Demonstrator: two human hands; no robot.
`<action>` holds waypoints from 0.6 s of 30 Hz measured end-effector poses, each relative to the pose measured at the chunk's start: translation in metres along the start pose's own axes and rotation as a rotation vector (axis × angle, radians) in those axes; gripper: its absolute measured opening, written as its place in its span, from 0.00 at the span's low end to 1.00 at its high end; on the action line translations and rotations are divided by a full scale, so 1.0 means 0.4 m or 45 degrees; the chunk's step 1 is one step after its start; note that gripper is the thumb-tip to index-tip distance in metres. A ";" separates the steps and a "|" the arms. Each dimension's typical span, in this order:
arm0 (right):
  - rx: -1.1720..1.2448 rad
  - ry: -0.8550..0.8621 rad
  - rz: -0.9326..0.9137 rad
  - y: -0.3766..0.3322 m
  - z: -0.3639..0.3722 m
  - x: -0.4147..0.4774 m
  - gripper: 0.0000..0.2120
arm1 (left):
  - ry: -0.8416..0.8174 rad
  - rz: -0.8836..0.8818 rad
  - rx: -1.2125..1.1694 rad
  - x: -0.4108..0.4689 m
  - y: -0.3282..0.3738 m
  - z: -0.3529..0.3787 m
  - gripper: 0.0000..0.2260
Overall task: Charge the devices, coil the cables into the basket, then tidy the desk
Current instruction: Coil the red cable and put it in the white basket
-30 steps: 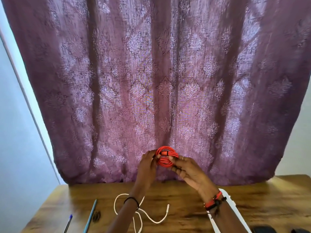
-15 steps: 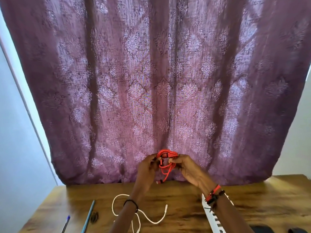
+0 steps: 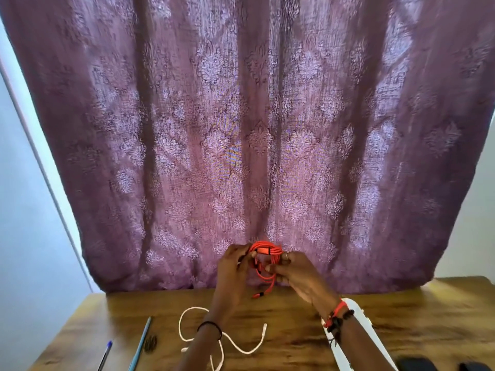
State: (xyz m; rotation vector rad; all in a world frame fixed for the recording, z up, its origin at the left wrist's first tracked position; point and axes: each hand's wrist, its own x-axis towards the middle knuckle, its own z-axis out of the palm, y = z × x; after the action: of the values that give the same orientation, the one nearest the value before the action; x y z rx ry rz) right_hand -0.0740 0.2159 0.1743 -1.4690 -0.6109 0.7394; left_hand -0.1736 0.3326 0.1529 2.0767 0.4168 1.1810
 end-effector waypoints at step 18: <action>-0.352 0.013 -0.299 -0.009 -0.060 0.027 0.09 | -0.094 -0.697 -0.873 -0.008 -0.006 -0.007 0.06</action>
State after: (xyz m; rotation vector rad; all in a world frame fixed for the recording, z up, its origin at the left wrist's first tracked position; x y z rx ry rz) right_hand -0.0485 0.2088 0.1763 -1.6164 -0.8883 0.4768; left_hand -0.1773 0.3335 0.1502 1.2936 0.4312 0.7640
